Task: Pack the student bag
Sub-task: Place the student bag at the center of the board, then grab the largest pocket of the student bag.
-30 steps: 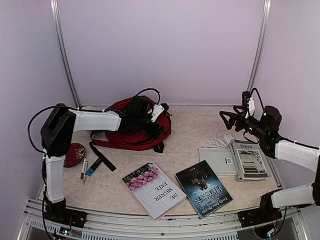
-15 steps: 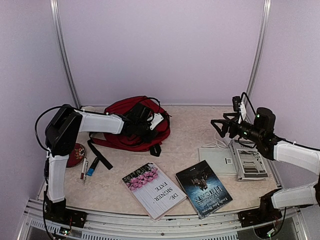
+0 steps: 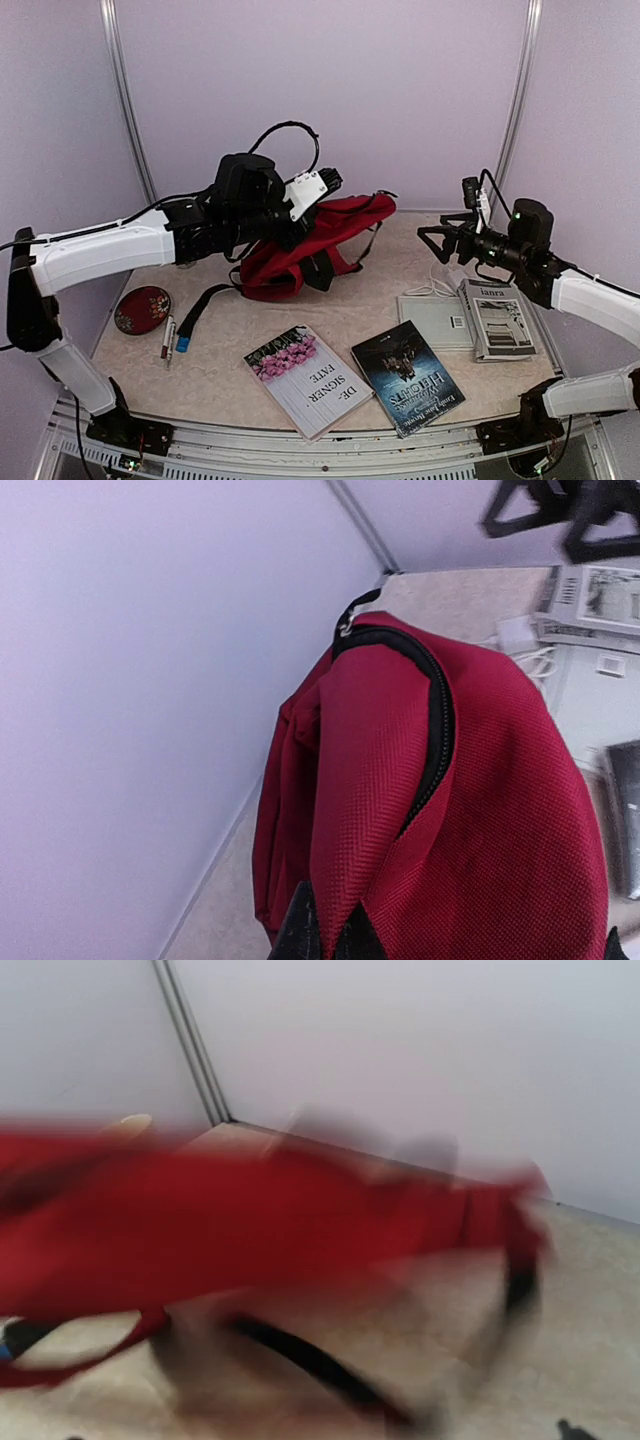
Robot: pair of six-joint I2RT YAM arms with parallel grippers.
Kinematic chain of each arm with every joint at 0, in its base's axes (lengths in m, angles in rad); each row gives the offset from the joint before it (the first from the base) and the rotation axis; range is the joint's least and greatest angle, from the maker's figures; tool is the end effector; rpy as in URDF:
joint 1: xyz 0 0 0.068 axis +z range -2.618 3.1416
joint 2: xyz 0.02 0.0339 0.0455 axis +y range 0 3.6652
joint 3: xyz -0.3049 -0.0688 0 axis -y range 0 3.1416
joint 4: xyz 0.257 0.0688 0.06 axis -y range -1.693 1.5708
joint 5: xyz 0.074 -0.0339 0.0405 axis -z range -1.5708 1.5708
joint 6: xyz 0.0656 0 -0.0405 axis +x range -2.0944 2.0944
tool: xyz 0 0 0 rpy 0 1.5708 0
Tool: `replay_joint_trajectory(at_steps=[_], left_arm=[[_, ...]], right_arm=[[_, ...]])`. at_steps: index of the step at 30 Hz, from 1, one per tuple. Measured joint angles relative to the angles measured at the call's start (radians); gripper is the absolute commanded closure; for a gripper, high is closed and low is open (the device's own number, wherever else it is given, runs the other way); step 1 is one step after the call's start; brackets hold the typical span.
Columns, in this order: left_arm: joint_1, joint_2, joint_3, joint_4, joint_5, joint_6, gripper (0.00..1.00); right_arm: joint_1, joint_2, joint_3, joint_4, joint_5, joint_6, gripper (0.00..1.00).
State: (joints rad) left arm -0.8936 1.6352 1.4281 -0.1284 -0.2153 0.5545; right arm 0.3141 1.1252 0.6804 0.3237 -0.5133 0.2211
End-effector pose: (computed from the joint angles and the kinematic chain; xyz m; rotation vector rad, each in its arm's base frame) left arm 0.2828 -0.3293 0.3782 1.1450 1.5142 -0.0253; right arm 0.2531 0.1161 0.3164 -0.4740 1.6806 0.8288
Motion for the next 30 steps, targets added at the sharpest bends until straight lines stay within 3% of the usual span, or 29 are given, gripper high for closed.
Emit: replay_joint_trajectory(at_steps=[5,9,10,12,13,15,16,25,30], left_arm=[[-0.114,-0.183,-0.248,-0.011,0.08,-0.01,1.0],[-0.124,-0.192,-0.368,-0.067,0.148,-0.052,1.0],[-0.129,-0.186,-0.385,-0.091,0.165,-0.063,0.85],[-0.154,-0.168,-0.396,-0.141,0.203,-0.088,0.38],[-0.166,-0.161,-0.396,-0.153,0.22,-0.094,0.27],[-0.19,-0.146,-0.394,-0.192,0.268,-0.115,0.19],[-0.2,-0.138,-0.393,-0.217,0.293,-0.123,0.04],[-0.208,-0.114,-0.319,-0.304,0.479,-0.167,0.01],[-0.202,-0.111,-0.238,-0.263,0.507,-0.17,0.01]], right_arm=[[0.0,-0.019,0.053,-0.1,-0.033,-0.015,0.0],[0.0,-0.022,0.056,-0.19,-0.053,-0.03,0.01],[0.0,-0.022,0.056,-0.215,-0.055,-0.032,0.02],[0.003,-0.022,0.055,-0.257,-0.056,-0.032,0.04],[0.005,-0.022,0.055,-0.274,-0.055,-0.032,0.05],[0.015,-0.022,0.05,-0.31,-0.056,-0.024,0.09],[0.024,-0.022,0.045,-0.328,-0.056,-0.017,0.1],[0.163,-0.021,-0.05,-0.509,-0.032,0.063,0.39],[0.287,-0.022,-0.088,-0.551,-0.033,0.112,0.43]])
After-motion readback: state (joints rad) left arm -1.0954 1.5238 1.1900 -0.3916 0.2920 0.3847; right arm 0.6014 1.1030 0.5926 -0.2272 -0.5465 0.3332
